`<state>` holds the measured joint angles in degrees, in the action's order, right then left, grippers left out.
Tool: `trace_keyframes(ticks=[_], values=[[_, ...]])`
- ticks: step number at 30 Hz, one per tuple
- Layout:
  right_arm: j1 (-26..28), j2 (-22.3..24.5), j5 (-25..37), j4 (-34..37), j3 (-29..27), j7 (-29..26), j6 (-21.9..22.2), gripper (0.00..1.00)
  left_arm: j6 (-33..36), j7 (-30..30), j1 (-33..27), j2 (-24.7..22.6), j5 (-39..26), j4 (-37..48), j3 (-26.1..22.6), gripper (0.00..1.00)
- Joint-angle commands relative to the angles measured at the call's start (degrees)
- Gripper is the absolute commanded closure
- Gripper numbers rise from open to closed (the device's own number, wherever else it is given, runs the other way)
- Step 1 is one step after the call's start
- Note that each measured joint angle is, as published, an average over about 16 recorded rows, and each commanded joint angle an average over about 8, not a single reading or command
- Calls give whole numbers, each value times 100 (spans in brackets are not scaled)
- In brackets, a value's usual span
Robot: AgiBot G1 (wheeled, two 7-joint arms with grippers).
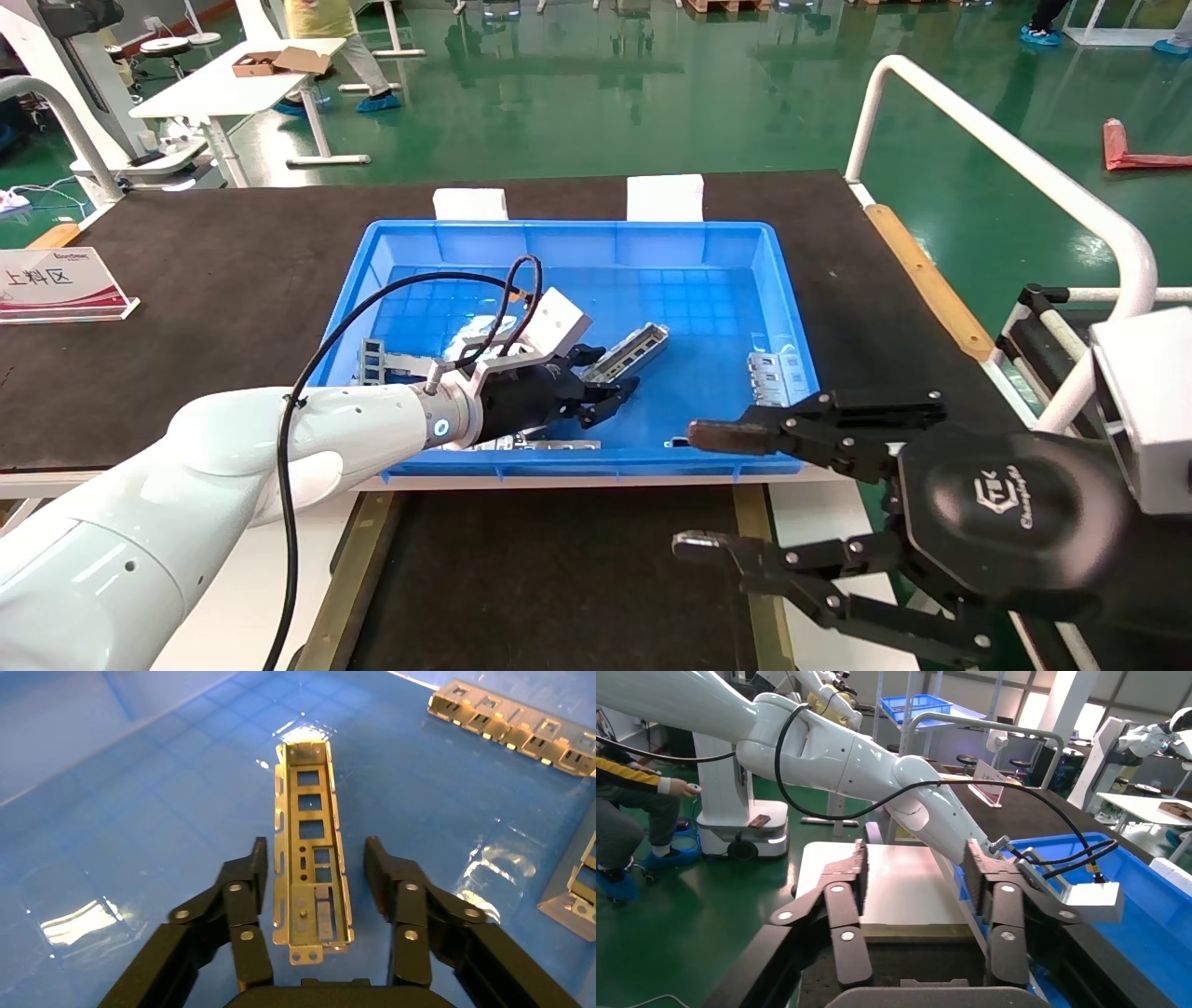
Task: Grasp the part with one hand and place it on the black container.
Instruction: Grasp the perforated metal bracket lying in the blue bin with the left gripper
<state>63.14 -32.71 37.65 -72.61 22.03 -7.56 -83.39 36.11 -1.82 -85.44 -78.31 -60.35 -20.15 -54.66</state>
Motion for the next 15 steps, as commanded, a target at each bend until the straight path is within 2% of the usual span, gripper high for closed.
trace_keyframes(ticks=[1,15], values=[[0,0,0,0,0,0,0,100,-24,2,-2,1,67,6,-77,100],[0,0,0,0,1,0,0,100,0,180,-151,39,753,25,-231,100]])
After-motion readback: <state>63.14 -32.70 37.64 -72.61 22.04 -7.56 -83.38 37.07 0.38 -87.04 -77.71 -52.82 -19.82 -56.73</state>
